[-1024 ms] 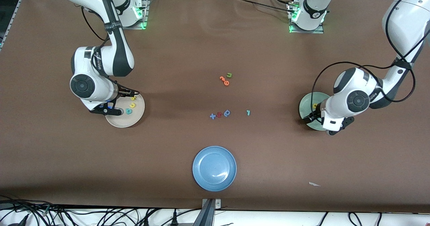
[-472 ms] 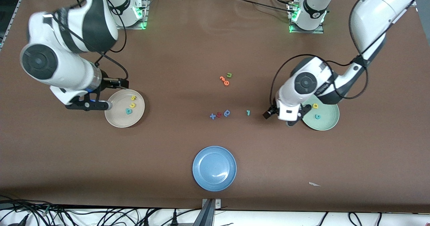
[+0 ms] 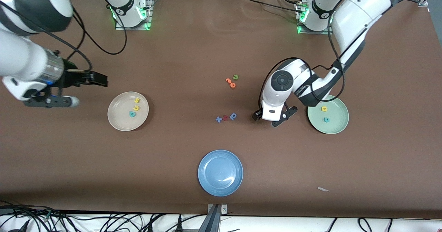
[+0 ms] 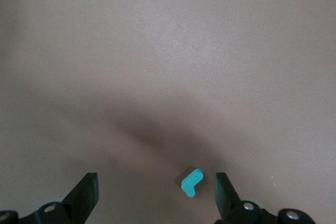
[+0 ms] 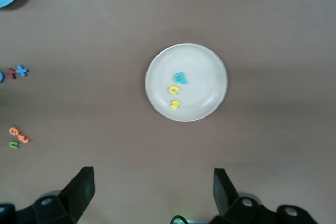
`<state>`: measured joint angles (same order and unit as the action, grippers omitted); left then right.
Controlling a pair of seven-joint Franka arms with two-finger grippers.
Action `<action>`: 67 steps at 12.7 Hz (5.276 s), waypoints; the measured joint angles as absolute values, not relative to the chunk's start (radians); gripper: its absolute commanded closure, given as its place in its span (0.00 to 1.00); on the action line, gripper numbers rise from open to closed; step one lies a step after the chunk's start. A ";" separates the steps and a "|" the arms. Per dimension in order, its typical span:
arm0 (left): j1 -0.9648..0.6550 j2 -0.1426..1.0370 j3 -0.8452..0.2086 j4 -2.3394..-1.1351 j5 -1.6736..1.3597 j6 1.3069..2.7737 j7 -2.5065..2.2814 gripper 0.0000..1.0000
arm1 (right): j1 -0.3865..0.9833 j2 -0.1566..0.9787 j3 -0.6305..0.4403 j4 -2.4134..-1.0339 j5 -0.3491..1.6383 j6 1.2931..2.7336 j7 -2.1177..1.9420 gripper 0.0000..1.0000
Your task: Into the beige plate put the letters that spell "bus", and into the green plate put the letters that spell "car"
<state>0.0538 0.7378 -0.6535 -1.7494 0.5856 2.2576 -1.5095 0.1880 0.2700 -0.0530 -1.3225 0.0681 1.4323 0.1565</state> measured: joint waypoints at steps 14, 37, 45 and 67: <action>0.024 0.847 -0.638 -1.695 0.551 2.318 -1.514 0.37 | 0.020 -0.007 0.048 -1.656 -0.023 1.578 -0.003 0.00; 0.136 0.857 -0.734 -1.632 0.498 2.257 -1.511 1.00 | 0.014 0.009 0.057 -1.640 -0.023 1.577 0.009 0.00; 0.638 0.834 -1.022 -1.620 0.509 1.786 -1.183 1.00 | 0.014 0.009 0.057 -1.639 -0.023 1.577 0.010 0.00; 0.735 0.765 -0.939 -1.455 0.644 1.582 -0.853 0.01 | 0.014 0.009 0.057 -1.639 -0.023 1.578 0.010 0.00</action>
